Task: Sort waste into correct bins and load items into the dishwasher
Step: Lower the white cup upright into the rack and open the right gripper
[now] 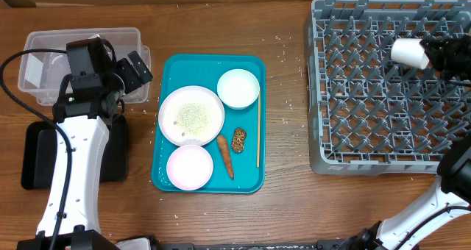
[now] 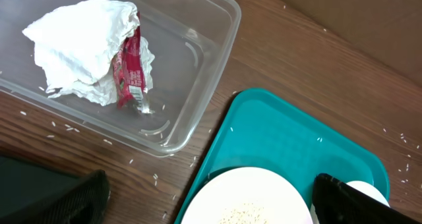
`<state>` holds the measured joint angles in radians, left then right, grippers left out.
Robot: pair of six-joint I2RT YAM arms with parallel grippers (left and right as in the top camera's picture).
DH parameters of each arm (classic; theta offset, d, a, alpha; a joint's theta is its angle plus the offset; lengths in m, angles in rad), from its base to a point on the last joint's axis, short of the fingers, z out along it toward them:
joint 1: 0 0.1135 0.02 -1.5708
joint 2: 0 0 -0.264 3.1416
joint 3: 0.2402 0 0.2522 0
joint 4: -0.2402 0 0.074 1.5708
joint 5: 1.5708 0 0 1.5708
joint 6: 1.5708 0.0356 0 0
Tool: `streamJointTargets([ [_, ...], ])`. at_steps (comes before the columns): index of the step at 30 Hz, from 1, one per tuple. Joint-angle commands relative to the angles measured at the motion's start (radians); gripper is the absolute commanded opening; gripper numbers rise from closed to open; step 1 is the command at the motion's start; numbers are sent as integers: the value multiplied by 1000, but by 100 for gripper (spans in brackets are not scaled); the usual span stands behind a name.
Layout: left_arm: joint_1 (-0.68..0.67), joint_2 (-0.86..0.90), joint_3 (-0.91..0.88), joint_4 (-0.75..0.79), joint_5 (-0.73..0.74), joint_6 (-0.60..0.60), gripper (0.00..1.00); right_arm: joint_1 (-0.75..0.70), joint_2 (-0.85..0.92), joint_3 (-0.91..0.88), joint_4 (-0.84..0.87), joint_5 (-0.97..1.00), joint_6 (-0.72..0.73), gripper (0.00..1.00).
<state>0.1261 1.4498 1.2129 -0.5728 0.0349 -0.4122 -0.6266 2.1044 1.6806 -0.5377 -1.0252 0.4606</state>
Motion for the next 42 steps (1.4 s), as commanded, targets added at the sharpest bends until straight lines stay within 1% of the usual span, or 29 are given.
streamJointTargets([
  [1, -2, 3, 19, 0, 10, -7, 100, 15, 8, -10, 59, -198, 83, 4],
  [2, -2, 3, 19, 0, 10, -7, 100, 14, 8, -10, 92, -238, 122, 4],
  [4, -2, 3, 19, 0, 10, -7, 100, 11, 7, -10, 117, -265, 155, 4],
  [9, -2, 3, 19, 0, 10, -7, 100, 14, 8, -14, 109, -227, 133, 4],
  [11, -2, 3, 19, 0, 10, -7, 100, 14, 8, -21, 75, -157, 111, 4],
  [12, -2, 3, 19, 1, 10, -7, 100, 14, 8, -33, 34, -71, 90, 4],
  [14, -2, 3, 19, 1, 10, -7, 100, 14, 14, -44, -3, 1, 62, 4],
  [16, -2, 3, 19, 0, 10, -7, 100, 14, 31, -44, -28, 37, 35, 4],
  [24, -2, 3, 19, 0, 10, -7, 100, 11, 59, -44, -37, 118, 29, 4],
  [30, -2, 3, 19, 0, 8, -7, 100, 2, 59, -44, -63, 250, 5, 13],
  [33, -2, 3, 19, 0, 9, -7, 100, 2, 59, -44, -80, 296, -10, 13],
  [36, -2, 3, 19, -3, 8, -7, 100, 2, 58, -42, -117, 389, -21, 12],
  [42, -2, 3, 19, -3, 8, -7, 100, -18, 58, 16, -200, 418, -21, 11],
])
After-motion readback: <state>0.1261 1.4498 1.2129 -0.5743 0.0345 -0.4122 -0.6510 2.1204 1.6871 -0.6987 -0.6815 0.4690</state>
